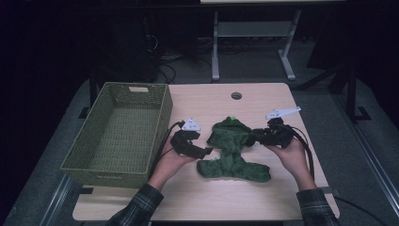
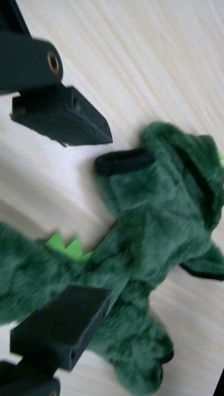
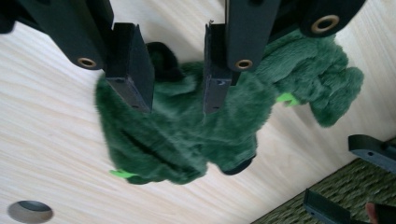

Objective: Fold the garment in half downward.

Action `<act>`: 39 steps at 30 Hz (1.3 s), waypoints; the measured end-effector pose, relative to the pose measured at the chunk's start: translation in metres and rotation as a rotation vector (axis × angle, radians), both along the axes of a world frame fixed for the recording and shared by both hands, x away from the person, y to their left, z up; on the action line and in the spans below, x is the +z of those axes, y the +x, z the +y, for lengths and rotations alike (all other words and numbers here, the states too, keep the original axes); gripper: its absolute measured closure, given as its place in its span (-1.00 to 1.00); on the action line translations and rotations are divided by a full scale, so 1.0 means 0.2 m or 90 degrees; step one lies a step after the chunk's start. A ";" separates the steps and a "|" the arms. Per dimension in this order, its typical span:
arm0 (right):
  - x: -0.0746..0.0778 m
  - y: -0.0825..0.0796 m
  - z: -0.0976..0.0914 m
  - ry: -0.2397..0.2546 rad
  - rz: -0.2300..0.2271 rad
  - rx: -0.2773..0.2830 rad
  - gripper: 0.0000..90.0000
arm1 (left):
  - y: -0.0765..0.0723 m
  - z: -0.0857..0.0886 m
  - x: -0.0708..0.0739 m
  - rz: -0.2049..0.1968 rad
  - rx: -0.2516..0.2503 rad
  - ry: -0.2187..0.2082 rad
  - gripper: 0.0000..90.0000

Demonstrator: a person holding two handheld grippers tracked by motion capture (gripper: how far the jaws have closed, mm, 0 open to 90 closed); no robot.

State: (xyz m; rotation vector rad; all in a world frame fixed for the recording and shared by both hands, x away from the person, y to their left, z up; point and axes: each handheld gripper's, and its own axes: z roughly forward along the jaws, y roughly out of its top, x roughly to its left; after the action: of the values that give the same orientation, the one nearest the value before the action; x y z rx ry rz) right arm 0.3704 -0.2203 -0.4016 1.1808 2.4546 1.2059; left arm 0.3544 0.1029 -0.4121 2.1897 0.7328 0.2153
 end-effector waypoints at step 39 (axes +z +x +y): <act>-0.09 -0.32 0.69 -0.017 -0.019 0.214 0.76 | -0.42 0.17 -0.33 -0.033 -0.030 0.050 -0.72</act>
State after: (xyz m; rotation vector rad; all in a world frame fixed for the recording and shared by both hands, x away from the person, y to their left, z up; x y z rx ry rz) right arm 0.3065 -0.0823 -0.4195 0.7558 2.7128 1.2532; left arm 0.2712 0.1360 -0.4772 2.2651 0.6528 0.2805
